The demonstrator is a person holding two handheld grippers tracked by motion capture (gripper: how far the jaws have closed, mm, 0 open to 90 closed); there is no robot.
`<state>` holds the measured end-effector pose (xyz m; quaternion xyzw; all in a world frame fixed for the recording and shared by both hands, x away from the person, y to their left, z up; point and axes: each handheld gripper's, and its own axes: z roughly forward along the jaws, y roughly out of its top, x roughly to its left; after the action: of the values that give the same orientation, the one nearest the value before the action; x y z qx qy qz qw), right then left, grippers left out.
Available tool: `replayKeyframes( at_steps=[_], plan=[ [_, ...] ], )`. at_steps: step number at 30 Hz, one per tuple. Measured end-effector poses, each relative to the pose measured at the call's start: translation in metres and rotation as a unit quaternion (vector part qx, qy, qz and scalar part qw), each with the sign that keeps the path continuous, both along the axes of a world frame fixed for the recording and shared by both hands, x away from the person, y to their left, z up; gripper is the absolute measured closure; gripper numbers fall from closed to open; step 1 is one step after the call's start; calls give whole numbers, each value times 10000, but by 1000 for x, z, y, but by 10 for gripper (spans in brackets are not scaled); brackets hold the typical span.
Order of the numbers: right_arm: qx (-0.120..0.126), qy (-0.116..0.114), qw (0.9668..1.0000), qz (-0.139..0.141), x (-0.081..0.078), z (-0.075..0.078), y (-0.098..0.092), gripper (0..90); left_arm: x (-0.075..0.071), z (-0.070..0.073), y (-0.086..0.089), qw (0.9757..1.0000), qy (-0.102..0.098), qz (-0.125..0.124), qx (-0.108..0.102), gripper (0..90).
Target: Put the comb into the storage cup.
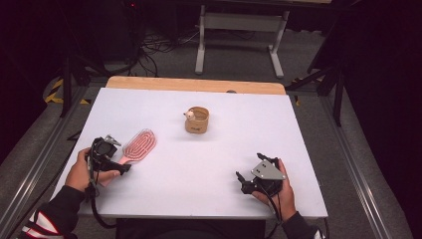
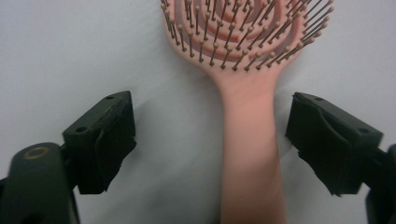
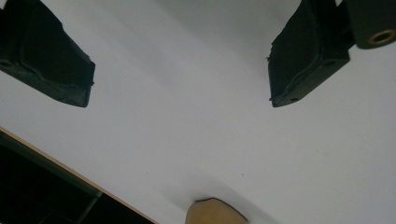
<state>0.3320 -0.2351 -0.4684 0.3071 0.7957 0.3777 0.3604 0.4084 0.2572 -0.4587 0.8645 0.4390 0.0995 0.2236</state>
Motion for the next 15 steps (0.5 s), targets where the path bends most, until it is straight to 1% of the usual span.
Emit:
replayKeyframes(
  at_steps=[2,4,8,11,12,15],
  plan=[
    [-6,3,10000,-3,0,0,0,79,1,1,-1,10000,-2,-83,26,231],
    [-12,4,10000,1,0,-1,1,79,1,3,-2,9998,-16,-174,19,305],
    [-30,22,10000,12,0,-1,1,79,2,4,-6,9997,-23,-244,77,395],
    [-26,39,10000,18,1,-1,1,79,0,5,-9,9992,-37,-377,105,499],
    [-31,45,10000,14,1,-1,1,79,0,6,-9,9992,-35,-385,108,523],
    [-43,47,10000,3,1,-2,1,79,1,5,-7,9993,-30,-371,30,550]
  ],
)
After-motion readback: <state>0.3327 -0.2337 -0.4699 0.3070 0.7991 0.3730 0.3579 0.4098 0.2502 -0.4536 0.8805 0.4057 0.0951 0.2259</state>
